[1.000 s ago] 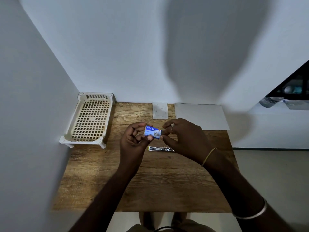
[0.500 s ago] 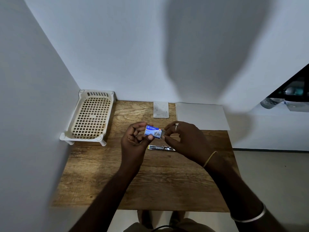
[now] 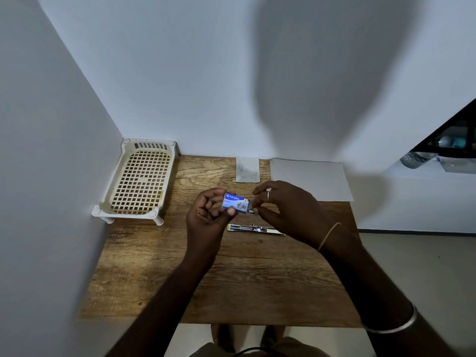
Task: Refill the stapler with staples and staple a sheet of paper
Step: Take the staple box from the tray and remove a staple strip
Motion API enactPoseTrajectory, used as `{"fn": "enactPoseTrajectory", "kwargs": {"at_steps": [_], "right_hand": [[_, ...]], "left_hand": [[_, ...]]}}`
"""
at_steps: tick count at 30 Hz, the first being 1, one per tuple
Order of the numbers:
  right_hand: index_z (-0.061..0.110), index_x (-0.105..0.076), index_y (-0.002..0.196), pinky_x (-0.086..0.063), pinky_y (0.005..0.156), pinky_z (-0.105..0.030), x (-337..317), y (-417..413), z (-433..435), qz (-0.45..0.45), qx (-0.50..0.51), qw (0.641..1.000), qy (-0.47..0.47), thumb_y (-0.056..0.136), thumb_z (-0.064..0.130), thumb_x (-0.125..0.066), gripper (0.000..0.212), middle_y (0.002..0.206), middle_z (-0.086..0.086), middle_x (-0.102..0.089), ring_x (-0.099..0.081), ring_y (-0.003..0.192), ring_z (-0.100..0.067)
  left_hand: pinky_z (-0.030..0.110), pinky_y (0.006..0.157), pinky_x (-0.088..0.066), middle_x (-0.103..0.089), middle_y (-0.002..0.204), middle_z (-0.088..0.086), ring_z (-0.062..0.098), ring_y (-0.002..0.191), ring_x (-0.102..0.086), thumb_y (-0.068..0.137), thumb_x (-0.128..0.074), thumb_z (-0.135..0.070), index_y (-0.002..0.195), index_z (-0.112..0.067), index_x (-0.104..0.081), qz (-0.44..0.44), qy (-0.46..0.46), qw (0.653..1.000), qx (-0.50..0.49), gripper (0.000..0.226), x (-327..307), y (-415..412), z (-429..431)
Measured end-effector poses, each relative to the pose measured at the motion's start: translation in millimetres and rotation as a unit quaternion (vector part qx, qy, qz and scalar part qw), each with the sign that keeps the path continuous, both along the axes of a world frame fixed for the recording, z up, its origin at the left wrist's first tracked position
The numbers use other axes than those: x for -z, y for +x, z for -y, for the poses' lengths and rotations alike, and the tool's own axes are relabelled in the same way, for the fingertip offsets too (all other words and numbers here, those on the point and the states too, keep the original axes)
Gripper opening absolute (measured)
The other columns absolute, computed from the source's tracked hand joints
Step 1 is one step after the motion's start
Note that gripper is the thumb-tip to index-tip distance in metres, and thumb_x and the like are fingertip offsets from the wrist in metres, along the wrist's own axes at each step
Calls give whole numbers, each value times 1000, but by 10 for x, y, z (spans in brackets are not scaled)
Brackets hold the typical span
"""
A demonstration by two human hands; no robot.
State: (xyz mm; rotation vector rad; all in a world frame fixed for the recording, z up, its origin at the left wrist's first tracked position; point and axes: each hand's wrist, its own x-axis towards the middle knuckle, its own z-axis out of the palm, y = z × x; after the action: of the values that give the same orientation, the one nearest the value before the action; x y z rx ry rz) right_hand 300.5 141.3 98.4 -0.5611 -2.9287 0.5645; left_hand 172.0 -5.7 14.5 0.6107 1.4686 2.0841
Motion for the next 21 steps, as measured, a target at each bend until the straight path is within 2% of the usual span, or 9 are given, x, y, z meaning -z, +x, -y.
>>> {"fn": "enactPoseTrajectory", "kwargs": {"at_steps": [5,9,16,21], "right_hand": [[33,-77,105,-47,70,-28,-14,-34,20,14,-41,995,87,92,31,-67,16,125,10,-67,-61,111,-15],[31,-78,107,-53,69,-32,-10,-45,28,15,-63,989,134,92,31,-68,18,122,5,-69,-64,107,-19],[33,-75,113,-48,67,-28,51,-47,25,3,-55,992,114,94,35,-66,21,119,8,-69,-62,105,-16],[29,-75,110,-47,67,-28,74,-43,42,-10,-43,994,103,96,38,-60,22,114,9,-68,-61,103,-15]], "left_hand": [[38,86,-58,-76,105,10,31,100,-73,82,-78,3,115,-13,-64,2,-1,1000,3,39,3,-1,4],[42,87,-59,-75,106,10,30,99,-73,82,-77,4,116,-9,-64,-7,-15,1000,-1,39,15,3,2],[37,86,-59,-73,108,20,32,100,-73,81,-77,4,115,-10,-64,-13,-19,1000,-7,39,-9,12,-2],[35,85,-59,-75,105,12,27,99,-74,81,-78,2,115,-10,-64,-11,-18,1000,-5,39,-11,22,-10]]}}
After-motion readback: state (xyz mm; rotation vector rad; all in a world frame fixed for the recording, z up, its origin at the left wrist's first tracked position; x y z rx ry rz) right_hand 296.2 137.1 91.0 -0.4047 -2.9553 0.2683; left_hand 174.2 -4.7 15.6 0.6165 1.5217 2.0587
